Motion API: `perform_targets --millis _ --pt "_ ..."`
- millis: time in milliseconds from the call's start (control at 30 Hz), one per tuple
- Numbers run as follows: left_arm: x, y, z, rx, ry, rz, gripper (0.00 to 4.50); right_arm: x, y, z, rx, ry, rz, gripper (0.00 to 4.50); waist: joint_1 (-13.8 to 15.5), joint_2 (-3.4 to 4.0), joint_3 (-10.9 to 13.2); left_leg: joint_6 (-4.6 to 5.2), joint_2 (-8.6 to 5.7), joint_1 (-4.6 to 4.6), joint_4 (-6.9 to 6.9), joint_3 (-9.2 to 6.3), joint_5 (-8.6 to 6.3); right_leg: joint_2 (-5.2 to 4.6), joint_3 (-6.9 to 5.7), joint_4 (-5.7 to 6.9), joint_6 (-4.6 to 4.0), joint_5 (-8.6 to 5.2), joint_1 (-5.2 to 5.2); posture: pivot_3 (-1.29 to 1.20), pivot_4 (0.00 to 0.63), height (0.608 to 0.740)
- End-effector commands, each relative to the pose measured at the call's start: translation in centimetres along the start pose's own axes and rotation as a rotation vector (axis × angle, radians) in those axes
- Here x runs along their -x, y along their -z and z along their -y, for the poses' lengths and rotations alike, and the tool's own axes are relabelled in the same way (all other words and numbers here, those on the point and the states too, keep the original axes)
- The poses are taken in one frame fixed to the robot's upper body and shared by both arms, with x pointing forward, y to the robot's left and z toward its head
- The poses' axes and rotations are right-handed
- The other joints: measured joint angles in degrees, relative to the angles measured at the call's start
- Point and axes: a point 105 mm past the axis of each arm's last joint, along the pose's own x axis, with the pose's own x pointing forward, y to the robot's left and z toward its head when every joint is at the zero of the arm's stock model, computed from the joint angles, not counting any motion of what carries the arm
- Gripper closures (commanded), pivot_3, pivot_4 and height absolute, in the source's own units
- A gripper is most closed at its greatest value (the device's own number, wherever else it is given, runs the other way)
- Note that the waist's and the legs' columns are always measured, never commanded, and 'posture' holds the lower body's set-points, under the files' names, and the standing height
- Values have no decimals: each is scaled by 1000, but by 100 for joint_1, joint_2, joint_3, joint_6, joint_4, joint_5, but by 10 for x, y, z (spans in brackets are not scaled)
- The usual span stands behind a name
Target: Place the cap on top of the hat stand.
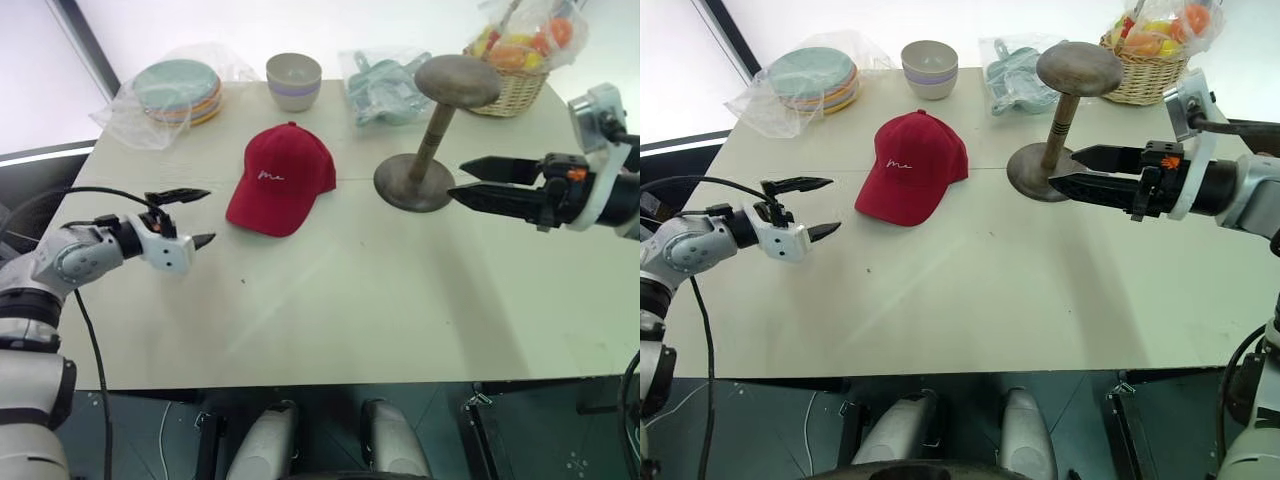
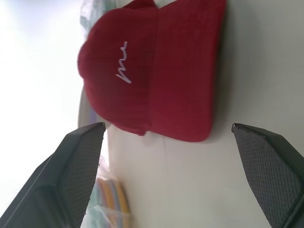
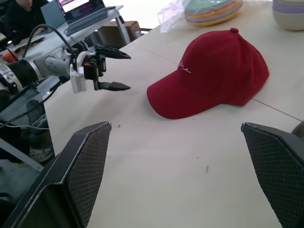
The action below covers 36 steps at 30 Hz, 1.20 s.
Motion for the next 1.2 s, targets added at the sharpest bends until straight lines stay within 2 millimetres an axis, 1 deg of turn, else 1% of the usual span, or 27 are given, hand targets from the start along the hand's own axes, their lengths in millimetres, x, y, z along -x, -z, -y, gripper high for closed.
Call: perform_targets --millis 33,167,367,500,600,700,800,1033,1200 --pt "-11 -5 3 -68 -11 32 33 5 -13 -6 62 10 42 0 4 0 0 0 -1 0 1 0 0 0 0 1 0 0 0 0 150 740" --pt "-25 -9 10 -124 10 62 33 5 -14 -5 66 23 52 0 2 -1 0 1 -2 0 3 1 0 1 -1 4 2 1 0 0 150 740" --pt "-50 -14 5 -166 -19 75 33 3 -15 -5 74 34 67 0 6 -3 0 1 -2 0 5 1 0 1 -1 7 2 0 0 0 150 740" --pt "-67 -16 3 -172 -28 57 33 4 -16 -5 77 49 74 0 3 -5 0 2 -3 0 6 2 0 1 -2 8 3 0 0 0 150 740" --pt "-78 -17 9 -166 11 34 33 3 -16 -4 79 58 79 0 3 -5 0 2 -3 0 6 3 0 1 -2 8 3 1 0 0 150 740" --pt "-88 -20 9 -148 14 23 33 3 -16 -5 82 64 83 0 17 -5 -1 2 -4 0 7 3 0 1 -2 9 3 0 1 0 150 740" --pt "-95 -24 2 -126 -22 30 830 3 -16 -5 85 72 84 0 31 -10 -2 4 -6 0 16 1 1 -1 -3 17 3 1 3 0 150 740" --pt "-100 -29 -9 -127 -85 49 4416 3 -18 -3 87 83 89 0 4 -14 -2 5 -4 -1 17 1 1 -1 -2 16 7 3 -1 0 150 740" --pt "-102 -32 -23 -124 -156 52 4464 0 -19 -2 88 78 93 0 7 -15 -4 5 -5 -1 17 2 1 -1 -1 16 7 3 0 0 150 740"
